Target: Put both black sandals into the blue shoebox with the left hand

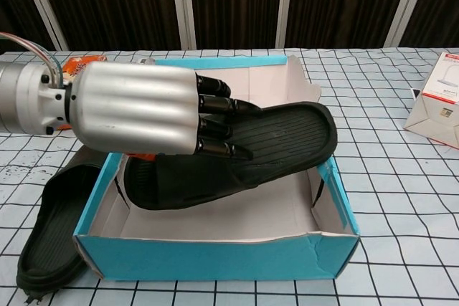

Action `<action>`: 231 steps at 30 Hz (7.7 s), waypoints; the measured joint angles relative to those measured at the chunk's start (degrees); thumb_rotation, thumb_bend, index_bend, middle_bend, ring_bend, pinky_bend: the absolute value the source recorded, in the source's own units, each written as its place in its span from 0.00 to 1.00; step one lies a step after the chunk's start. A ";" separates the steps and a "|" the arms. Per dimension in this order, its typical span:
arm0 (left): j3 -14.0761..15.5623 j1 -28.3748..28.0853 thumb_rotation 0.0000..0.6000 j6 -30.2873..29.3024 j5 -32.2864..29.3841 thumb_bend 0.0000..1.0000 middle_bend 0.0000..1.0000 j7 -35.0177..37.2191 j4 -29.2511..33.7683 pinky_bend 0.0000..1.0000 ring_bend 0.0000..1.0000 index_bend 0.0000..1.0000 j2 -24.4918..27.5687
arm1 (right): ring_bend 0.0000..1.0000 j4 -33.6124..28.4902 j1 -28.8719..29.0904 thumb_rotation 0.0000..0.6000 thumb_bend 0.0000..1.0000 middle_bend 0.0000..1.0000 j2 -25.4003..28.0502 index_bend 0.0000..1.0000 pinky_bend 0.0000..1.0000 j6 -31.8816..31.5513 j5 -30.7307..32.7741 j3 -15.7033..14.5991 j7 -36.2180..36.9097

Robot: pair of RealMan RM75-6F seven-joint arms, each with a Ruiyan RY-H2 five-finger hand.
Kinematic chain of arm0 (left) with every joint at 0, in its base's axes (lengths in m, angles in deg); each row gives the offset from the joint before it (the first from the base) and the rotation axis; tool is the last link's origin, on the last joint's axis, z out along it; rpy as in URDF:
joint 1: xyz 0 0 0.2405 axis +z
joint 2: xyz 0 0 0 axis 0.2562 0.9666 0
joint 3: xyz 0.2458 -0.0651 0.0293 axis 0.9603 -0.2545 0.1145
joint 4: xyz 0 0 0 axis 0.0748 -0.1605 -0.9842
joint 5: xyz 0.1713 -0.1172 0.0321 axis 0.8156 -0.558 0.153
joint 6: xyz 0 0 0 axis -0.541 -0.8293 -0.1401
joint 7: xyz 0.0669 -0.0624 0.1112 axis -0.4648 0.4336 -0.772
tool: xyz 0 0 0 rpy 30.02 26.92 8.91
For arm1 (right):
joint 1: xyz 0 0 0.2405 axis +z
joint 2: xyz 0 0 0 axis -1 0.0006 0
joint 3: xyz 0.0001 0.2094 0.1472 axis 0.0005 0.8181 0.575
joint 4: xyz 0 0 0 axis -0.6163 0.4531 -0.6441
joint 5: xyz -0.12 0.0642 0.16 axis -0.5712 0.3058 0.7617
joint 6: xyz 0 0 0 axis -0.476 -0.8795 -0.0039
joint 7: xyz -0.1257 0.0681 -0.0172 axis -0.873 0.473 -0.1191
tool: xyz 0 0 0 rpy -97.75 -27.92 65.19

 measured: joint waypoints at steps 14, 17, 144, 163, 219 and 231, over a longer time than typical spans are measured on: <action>2.76 -0.98 1.00 0.39 -1.23 0.34 0.39 1.16 -2.90 0.28 0.07 0.15 -2.46 | 0.30 0.07 -0.11 1.00 0.23 0.24 0.15 0.18 0.31 0.30 0.49 0.15 0.31; 3.50 -0.96 1.00 0.42 -1.49 0.34 0.39 1.26 -3.24 0.28 0.07 0.15 -2.30 | 0.30 -0.01 -0.08 1.00 0.23 0.24 0.14 0.18 0.31 0.39 0.55 0.16 0.17; 2.91 29.78 0.28 -7.17 -44.19 0.06 0.13 8.26 18.93 0.29 0.08 0.00 17.94 | 0.30 -1.40 0.96 1.00 0.23 0.24 0.62 0.20 0.31 3.57 1.56 -0.25 -1.08; -0.85 25.50 0.30 -1.39 -43.60 0.06 0.07 12.60 4.72 0.30 0.07 0.00 4.54 | 0.31 -1.19 1.30 1.00 0.23 0.24 0.70 0.21 0.31 4.58 2.22 -0.26 -0.88; -0.67 21.63 1.00 0.02 -43.61 0.42 0.41 0.61 3.98 0.29 0.09 0.15 0.76 | 0.31 -0.91 1.56 1.00 0.23 0.24 1.07 0.21 0.31 6.00 3.12 -0.27 0.03; 2.07 25.29 1.00 -8.65 -37.12 0.42 0.41 -9.15 18.16 0.28 0.09 0.15 19.48 | 0.31 -1.67 1.45 1.00 0.23 0.24 1.33 0.21 0.31 5.69 2.82 -0.41 -0.18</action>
